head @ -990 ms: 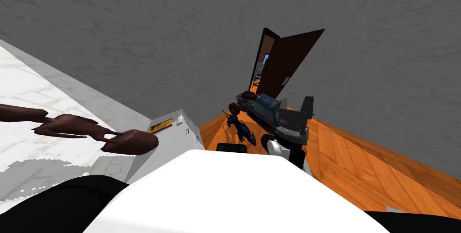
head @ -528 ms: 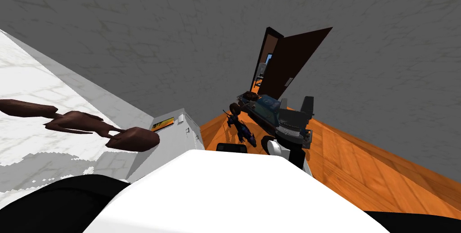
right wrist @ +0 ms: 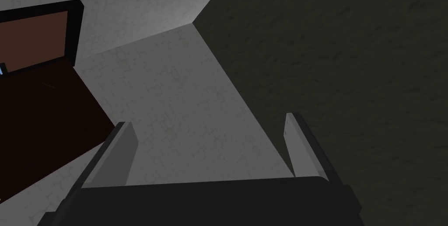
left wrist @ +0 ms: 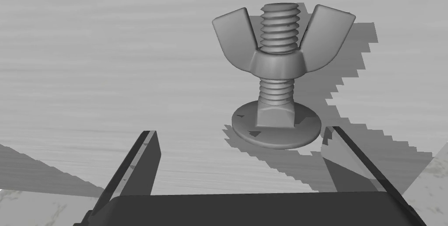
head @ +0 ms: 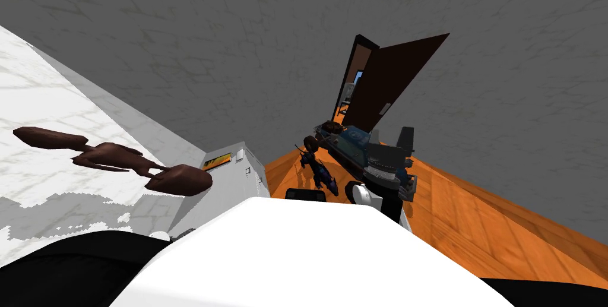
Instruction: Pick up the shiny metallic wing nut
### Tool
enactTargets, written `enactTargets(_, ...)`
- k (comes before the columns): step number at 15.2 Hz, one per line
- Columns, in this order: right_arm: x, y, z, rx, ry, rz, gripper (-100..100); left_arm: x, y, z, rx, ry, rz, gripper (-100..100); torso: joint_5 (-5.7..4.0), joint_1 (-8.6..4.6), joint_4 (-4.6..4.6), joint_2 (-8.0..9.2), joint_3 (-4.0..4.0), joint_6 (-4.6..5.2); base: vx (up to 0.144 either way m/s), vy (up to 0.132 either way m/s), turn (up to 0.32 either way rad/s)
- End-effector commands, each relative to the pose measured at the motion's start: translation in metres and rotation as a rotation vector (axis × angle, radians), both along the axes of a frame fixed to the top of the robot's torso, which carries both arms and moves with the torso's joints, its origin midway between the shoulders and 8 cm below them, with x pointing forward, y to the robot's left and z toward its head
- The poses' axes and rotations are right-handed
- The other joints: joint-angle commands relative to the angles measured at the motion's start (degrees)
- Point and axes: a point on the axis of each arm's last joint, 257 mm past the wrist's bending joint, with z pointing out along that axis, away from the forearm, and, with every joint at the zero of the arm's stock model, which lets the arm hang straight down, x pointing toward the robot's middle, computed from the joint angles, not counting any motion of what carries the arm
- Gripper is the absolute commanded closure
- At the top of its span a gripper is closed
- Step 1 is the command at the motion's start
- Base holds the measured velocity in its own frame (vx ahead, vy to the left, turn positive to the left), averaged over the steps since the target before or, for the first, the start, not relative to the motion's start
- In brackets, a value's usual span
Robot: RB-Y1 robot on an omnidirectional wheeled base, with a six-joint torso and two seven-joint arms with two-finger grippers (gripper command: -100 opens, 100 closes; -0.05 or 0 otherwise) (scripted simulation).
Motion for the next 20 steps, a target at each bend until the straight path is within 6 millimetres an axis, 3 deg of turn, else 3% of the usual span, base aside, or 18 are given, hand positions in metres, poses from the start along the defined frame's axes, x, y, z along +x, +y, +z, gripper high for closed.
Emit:
enactTargets(1,0.0,0.0,0.0,0.0,0.0,0.0,0,0.003,0.004,0.0,0.0,-0.001,-0.022,-100,0.0,0.0,0.0,0.0,0.0,0.0,0.014,-0.03,0.043)
enactTargets(8,0.0,0.0,0.0,0.0,0.0,0.0,0,0.011,0.007,-0.009,-0.026,-0.005,-0.042,-100,0.01,0.04,0.0,-0.01,0.0,0.0,0.015,-0.025,0.061)
enactTargets(12,0.0,0.0,0.0,0.0,0.0,0.0,0,0.015,-0.003,-0.025,-0.082,-0.008,-0.039,-100,0.0,0.01,0.0,0.01,0.0,0.01,0.013,-0.032,0.07)
enactTargets(16,0.0,0.0,0.0,0.0,0.0,0.0,0,0.021,0.001,-0.024,-0.074,-0.02,-0.059,-100,0.0,0.05,0.0,0.01,0.01,0.02,0.011,-0.021,0.029)
enactTargets(17,0.0,0.0,0.0,0.0,0.0,0.0,0,0.021,0.001,-0.024,-0.075,-0.02,-0.063,100,0.01,0.08,0.0,0.04,0.02,0.01,0.0,0.0,0.0)
enactTargets(20,0.0,0.0,0.0,0.0,0.0,0.0,0,0.02,0.001,-0.024,-0.075,-0.019,-0.063,100,0.03,0.17,0.02,0.06,0.04,0.03,0.0,0.0,0.0)
